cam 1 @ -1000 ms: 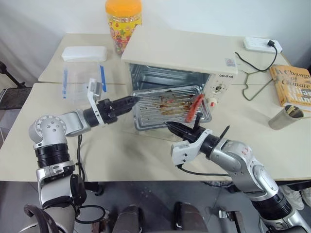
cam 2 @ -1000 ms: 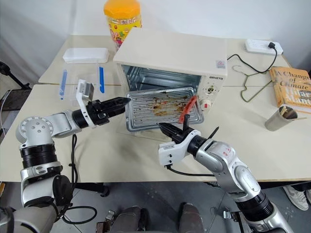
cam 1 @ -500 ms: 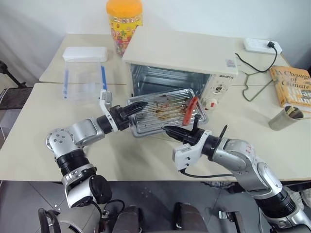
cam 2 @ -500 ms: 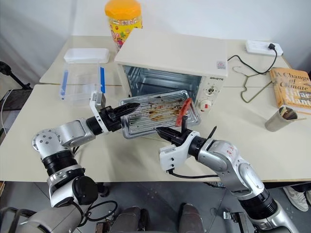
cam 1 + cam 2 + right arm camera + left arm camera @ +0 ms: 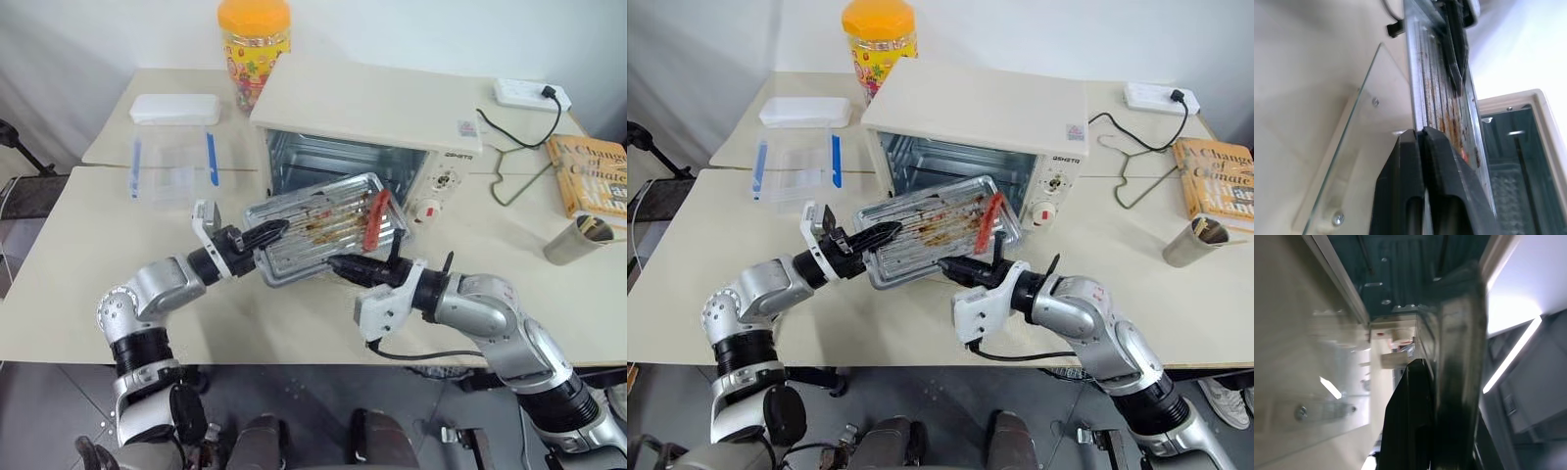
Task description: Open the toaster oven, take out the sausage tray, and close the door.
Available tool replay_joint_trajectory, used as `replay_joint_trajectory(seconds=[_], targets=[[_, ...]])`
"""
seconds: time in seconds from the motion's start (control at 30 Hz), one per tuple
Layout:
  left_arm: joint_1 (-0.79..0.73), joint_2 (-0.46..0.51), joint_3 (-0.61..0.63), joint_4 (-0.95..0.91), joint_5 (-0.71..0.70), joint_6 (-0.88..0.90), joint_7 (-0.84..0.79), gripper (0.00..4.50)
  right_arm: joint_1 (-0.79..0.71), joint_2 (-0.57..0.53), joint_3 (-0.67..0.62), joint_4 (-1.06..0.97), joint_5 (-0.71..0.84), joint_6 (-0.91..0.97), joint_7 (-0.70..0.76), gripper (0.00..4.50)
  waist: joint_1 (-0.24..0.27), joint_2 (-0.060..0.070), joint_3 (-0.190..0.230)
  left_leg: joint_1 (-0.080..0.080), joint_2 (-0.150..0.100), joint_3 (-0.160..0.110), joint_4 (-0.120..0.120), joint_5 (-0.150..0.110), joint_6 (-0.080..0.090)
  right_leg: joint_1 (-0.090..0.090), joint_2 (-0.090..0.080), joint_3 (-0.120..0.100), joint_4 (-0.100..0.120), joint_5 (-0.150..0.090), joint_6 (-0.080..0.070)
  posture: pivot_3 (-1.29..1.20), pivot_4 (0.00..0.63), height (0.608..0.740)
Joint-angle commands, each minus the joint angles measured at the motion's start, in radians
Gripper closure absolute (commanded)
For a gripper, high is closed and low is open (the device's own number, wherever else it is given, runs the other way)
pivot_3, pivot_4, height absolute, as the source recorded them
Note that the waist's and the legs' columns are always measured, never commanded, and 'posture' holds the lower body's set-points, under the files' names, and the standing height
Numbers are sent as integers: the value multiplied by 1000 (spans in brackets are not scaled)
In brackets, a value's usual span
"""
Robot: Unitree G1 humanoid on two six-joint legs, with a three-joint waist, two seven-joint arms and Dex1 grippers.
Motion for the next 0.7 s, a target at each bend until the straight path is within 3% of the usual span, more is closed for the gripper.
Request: replay_joint_trajectory(seconds=[0.03, 0.2, 0.33, 0.43, 0.53, 0.7], targets=[[41, 17, 15, -96, -79, -81, -4, 4500, 26, -8, -73, -3, 139, 30, 33, 3045, 0, 0, 0, 0, 0, -1, 0, 0, 0, 0, 0, 1, 0, 0, 0, 0, 150, 740], [113, 20, 82, -155, -79, -124, -75, 4500, 116, -46, -127, -2, 397, 21, 158, 1404, 1, 0, 0, 0, -1, 0, 0, 0, 0, 1, 1, 0, -3, 0, 0, 0, 150, 740], [306, 97, 121, -229, -79, -96, -191, 4500, 233, -57, -279, 56, 623, 102, 201, 1404, -3, 0, 0, 1, 0, 2, -2, 0, 0, 1, 1, 0, -4, 0, 0, 0, 150, 740], [452, 121, 156, -277, -79, -112, -277, 4500, 274, -74, -351, 108, 710, 156, 231, 1404, -1, 0, 0, 6, 0, 7, -6, 0, 0, 2, 1, 3, -5, 0, 0, 0, 150, 740], [583, 114, 187, -327, -79, -148, -335, 4500, 286, -86, -382, 196, 732, 184, 261, 1986, 0, 0, 0, 8, 1, 12, -6, 0, 0, 3, 2, 7, -7, -1, -1, 0, 150, 740], [756, 55, 228, -425, -79, -231, -399, 4500, 264, -76, -372, 325, 723, 187, 300, 3751, 3, 1, -1, 15, 2, 13, -6, -4, -1, 11, 2, 8, -13, -1, -1, 0, 150, 740]])
